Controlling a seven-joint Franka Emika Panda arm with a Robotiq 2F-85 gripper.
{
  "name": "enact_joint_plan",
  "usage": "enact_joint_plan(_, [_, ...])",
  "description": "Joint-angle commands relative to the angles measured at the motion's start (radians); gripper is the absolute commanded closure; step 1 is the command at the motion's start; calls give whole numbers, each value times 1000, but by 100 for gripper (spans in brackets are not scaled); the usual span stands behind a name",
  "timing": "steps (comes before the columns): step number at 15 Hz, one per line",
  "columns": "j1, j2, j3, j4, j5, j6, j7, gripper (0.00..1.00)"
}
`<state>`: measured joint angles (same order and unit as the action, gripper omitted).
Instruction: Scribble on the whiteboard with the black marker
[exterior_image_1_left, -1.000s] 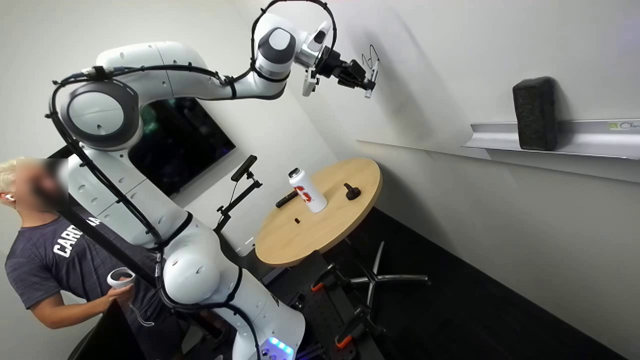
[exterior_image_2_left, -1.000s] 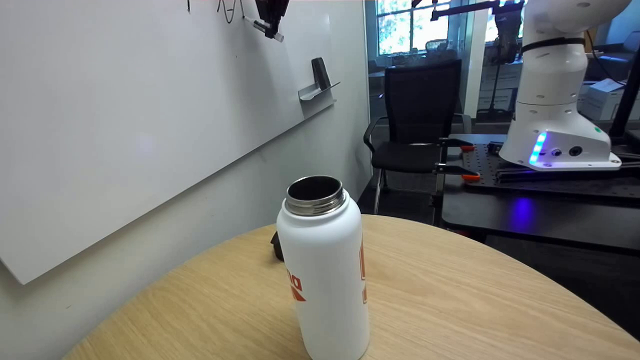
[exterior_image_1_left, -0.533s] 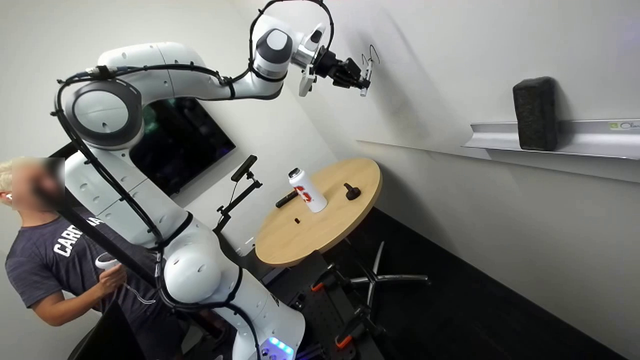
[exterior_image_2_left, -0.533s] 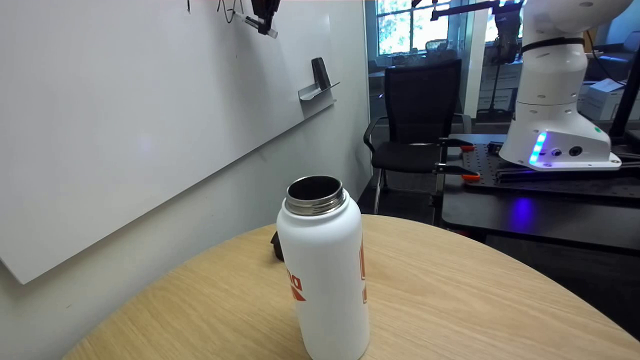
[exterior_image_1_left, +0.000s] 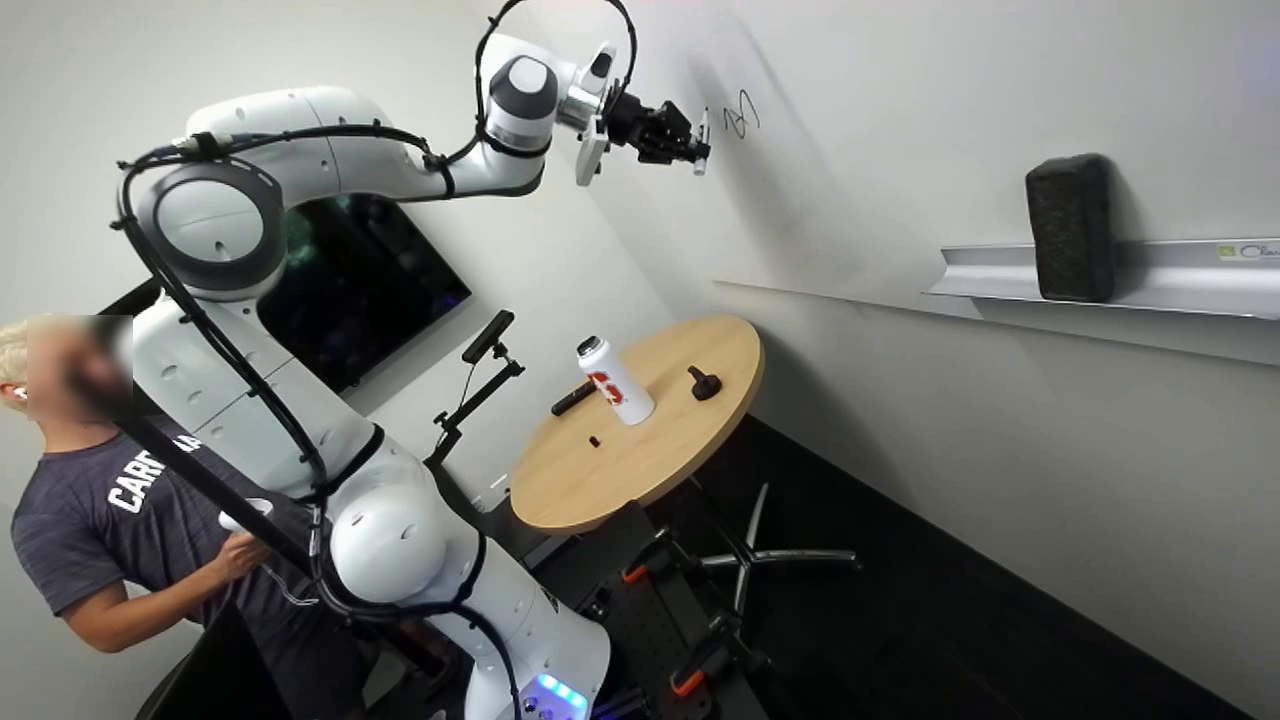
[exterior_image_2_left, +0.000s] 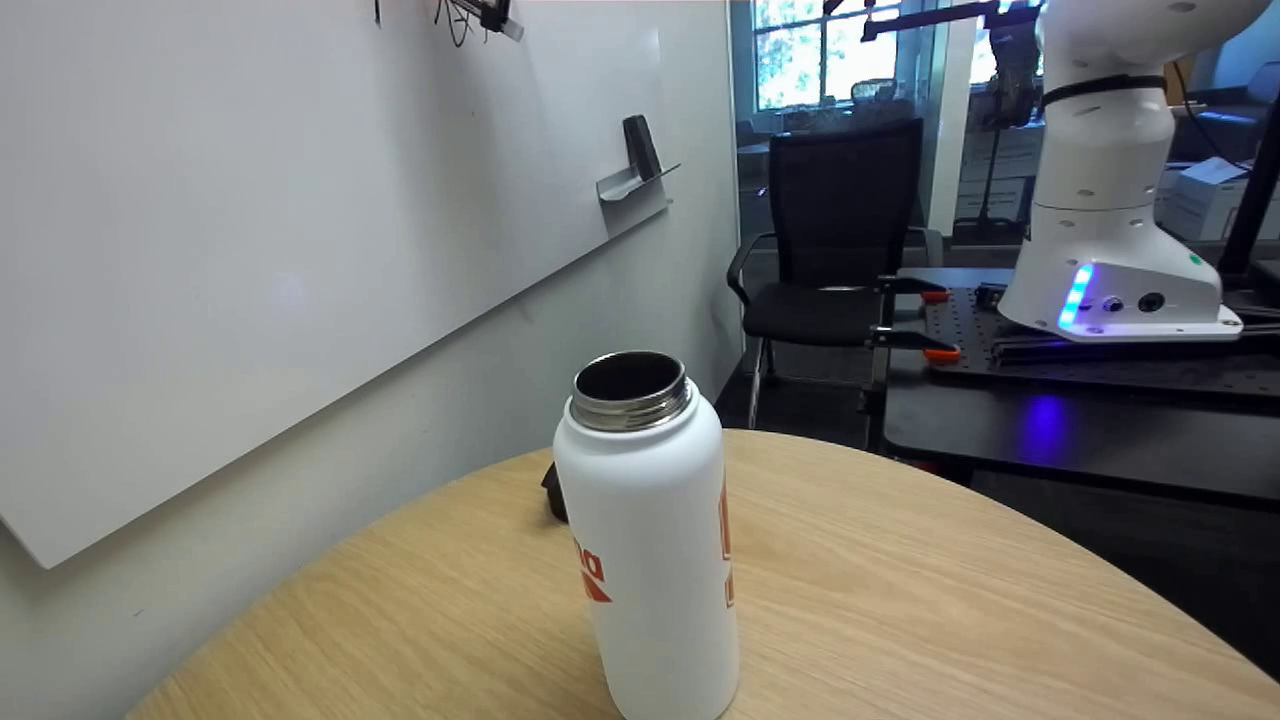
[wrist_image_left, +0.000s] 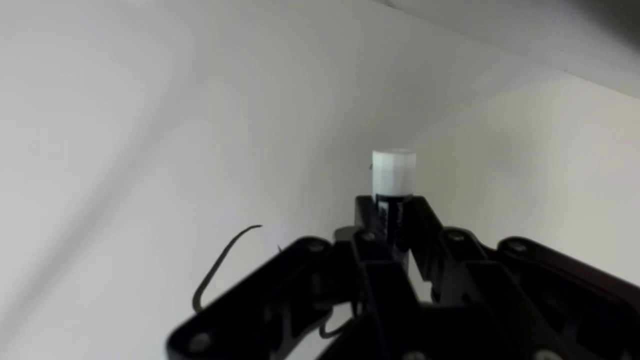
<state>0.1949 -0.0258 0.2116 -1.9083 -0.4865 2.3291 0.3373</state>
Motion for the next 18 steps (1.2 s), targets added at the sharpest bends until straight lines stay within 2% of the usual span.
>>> enact_joint_plan(1, [12, 33, 13, 33, 13, -60, -52, 95])
enact_joint_plan(9, [12, 64, -7, 62, 16, -187, -41, 95])
enact_joint_plan(18, [27, 129, -5, 250, -5, -437, -47, 95])
